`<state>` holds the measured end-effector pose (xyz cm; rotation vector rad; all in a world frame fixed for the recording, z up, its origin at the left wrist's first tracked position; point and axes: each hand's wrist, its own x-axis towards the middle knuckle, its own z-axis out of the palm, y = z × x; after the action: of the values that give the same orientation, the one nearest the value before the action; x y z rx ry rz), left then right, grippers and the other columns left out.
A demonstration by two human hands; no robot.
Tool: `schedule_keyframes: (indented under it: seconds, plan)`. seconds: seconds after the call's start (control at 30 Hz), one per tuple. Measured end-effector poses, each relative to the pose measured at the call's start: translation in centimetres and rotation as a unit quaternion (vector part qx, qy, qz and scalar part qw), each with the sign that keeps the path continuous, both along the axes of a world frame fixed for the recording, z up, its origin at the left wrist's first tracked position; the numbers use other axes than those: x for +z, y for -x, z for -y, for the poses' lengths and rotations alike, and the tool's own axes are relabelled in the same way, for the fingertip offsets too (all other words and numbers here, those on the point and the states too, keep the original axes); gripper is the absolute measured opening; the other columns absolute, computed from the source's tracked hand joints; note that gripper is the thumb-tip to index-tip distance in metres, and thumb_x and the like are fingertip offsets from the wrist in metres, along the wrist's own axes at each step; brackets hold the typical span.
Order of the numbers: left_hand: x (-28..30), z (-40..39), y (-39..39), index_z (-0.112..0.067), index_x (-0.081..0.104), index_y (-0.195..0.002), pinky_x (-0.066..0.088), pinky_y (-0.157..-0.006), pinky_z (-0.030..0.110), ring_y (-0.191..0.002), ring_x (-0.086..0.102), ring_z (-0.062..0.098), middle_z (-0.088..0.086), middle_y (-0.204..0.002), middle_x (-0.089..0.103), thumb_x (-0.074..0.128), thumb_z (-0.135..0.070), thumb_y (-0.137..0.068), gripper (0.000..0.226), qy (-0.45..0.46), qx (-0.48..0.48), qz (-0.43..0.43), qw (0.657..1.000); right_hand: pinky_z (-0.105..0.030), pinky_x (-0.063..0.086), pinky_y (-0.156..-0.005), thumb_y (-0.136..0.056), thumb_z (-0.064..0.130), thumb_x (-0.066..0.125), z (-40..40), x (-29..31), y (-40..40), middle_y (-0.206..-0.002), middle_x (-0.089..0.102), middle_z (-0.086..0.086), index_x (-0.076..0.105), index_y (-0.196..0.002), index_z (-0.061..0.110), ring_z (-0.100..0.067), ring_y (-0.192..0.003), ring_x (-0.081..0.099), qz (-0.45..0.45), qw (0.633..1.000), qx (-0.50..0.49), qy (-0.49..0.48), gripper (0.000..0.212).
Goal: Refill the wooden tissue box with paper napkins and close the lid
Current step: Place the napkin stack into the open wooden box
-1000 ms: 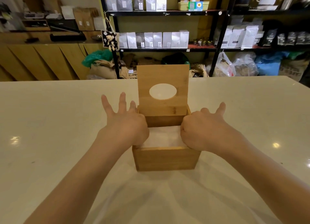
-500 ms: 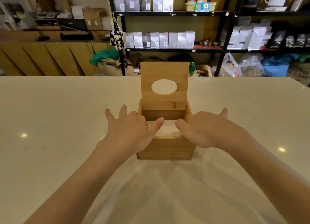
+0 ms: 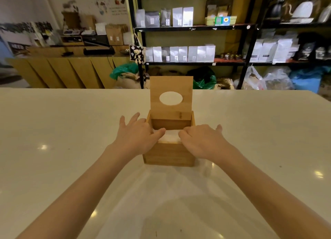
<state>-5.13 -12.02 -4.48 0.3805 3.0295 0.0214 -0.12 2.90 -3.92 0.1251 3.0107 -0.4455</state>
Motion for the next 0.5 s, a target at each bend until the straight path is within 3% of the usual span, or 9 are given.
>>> schedule_keyframes:
  seconds: [0.13, 0.2, 0.33, 0.5]
  plan:
    - [0.1, 0.1, -1.5, -0.031, 0.055, -0.124, 0.009, -0.116, 0.048, -0.144, 0.009, 0.025, 0.005, -0.154, 0.024, 0.024, -0.057, -0.091, 0.052, -0.102, -0.001, -0.043, 0.994, -0.048, 0.037, -0.099, -0.091, 0.045, 0.027, -0.5, 0.6, -0.2, -0.121, 0.057, -0.007, 0.052, -0.113, 0.022, -0.028, -0.11, 0.049, 0.008, 0.997, 0.012, 0.079, 0.041]
    - [0.6, 0.0, -2.4, -0.028, 0.041, -0.134, 0.017, -0.114, 0.042, -0.142, 0.016, 0.023, 0.004, -0.153, 0.025, 0.029, -0.052, -0.092, 0.05, -0.144, -0.015, -0.087, 0.986, -0.04, 0.043, -0.096, -0.09, 0.044, 0.037, -0.9, 1.6, -0.7, -0.127, 0.055, -0.005, 0.045, -0.128, 0.025, -0.024, -0.111, 0.051, -0.004, 0.991, 0.033, 0.13, 0.042]
    - [1.8, 0.2, -4.8, -0.024, 0.024, -0.143, 0.031, -0.106, 0.032, -0.133, 0.034, 0.017, -0.002, -0.147, 0.037, 0.039, -0.044, -0.092, 0.057, -0.243, -0.079, -0.231, 0.939, -0.025, 0.034, -0.088, -0.091, 0.031, 0.049, -1.2, 3.9, -3.8, -0.139, 0.045, -0.003, 0.028, -0.14, 0.025, -0.019, -0.12, 0.045, -0.095, 0.978, 0.062, 0.174, 0.053]
    - [1.4, 1.8, -8.8, -0.014, 0.026, -0.143, 0.027, -0.107, 0.032, -0.134, 0.037, 0.023, 0.008, -0.147, 0.039, 0.035, -0.046, -0.087, 0.065, -0.245, -0.147, -0.334, 0.898, -0.014, 0.017, -0.096, -0.091, 0.029, 0.051, -0.4, 3.8, -9.1, -0.151, 0.028, 0.007, 0.015, -0.145, 0.025, -0.01, -0.135, 0.026, -0.253, 0.957, 0.07, 0.126, 0.064]
